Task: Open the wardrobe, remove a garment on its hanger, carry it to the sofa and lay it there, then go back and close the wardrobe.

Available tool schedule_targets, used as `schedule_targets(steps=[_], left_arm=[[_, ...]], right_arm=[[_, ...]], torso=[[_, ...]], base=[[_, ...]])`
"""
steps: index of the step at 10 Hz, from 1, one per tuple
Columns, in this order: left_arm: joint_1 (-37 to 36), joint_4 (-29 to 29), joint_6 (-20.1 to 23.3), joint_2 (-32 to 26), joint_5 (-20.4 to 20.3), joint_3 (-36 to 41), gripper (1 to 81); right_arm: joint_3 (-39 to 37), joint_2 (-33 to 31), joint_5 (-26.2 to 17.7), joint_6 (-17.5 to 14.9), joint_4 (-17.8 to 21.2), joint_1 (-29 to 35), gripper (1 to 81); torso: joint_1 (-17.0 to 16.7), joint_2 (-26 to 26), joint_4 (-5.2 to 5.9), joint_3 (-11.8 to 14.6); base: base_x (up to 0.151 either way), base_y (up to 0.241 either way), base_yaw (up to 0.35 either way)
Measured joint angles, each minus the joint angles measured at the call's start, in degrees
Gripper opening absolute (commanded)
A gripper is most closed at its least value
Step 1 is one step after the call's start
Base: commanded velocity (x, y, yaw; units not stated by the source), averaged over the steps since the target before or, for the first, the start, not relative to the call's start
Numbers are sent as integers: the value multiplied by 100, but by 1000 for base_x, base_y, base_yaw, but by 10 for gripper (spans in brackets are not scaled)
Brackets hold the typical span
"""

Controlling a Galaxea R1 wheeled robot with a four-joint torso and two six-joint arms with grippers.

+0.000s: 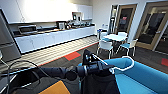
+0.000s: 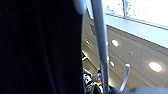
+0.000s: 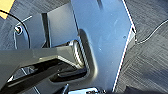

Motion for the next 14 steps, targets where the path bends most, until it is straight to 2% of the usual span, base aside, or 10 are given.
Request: schedule_targets(steps=[2, 5, 9, 11, 14], left_arm=[[-11, 0, 2, 0, 27, -44, 10], [-6, 6, 5, 18, 29, -41, 10], [0, 11, 5, -44, 29, -39, 10], [0, 30, 5, -45, 9, -74, 10], [11, 65, 5, -89, 7, -74, 10]], right_arm=[[0, 0, 16, 0, 0, 74, 811], [0, 0, 22, -2, 0, 85, 811], [7, 0, 29, -5, 0, 118, 811], [11, 2, 41, -5, 2, 171, 811], [11, 2, 51, -5, 2, 182, 811]], torso=[[6, 4, 0, -118], [3, 4, 0, -158], [6, 6, 0, -791], [8, 9, 0, -879], [10, 11, 0, -866]], base=[[0, 0, -296], [0, 0, -296], [0, 0, -296], [0, 0, -298], [0, 0, -299]])
